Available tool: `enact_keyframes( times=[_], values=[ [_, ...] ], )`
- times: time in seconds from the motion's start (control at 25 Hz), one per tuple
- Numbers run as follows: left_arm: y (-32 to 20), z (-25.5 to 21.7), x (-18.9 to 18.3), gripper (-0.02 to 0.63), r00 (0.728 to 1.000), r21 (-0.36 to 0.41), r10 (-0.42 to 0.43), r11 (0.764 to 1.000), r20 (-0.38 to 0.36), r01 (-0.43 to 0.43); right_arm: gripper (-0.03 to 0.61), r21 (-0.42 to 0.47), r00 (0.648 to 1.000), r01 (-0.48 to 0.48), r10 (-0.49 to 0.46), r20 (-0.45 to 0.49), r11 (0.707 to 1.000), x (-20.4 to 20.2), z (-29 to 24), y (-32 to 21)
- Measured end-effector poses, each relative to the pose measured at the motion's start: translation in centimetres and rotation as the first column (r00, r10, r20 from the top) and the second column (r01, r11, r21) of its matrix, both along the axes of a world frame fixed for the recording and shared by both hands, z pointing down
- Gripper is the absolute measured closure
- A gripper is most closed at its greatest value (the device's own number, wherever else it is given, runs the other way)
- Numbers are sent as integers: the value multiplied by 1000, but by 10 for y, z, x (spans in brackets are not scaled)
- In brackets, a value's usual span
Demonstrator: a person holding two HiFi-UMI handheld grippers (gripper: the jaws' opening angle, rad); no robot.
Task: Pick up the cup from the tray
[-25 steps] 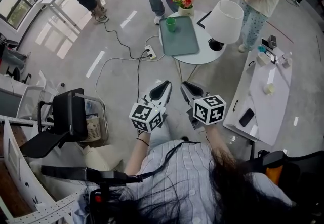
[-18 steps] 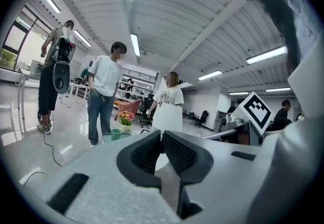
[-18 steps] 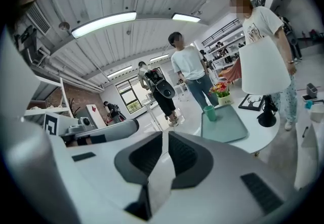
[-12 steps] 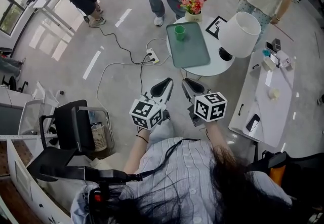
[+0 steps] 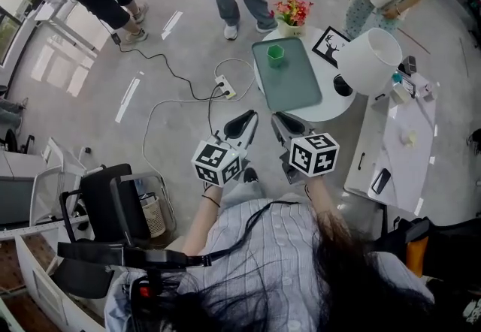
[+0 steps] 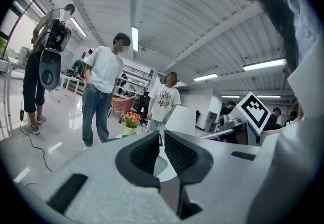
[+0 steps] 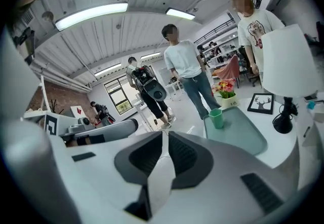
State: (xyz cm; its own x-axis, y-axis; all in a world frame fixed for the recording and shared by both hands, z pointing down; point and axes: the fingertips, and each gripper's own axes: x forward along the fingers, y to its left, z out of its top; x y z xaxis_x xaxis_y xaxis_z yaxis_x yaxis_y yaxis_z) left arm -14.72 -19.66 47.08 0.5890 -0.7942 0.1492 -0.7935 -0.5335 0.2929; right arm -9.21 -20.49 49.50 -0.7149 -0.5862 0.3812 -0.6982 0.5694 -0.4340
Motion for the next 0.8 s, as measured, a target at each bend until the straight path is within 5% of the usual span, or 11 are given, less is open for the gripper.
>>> enact_keyframes(
  times=[0.8],
  values=[
    [-29,32,-4,584,998,-90,60,994,-31,-62,523,-76,998,-51,49,-35,996,-7,25,-26]
  ],
)
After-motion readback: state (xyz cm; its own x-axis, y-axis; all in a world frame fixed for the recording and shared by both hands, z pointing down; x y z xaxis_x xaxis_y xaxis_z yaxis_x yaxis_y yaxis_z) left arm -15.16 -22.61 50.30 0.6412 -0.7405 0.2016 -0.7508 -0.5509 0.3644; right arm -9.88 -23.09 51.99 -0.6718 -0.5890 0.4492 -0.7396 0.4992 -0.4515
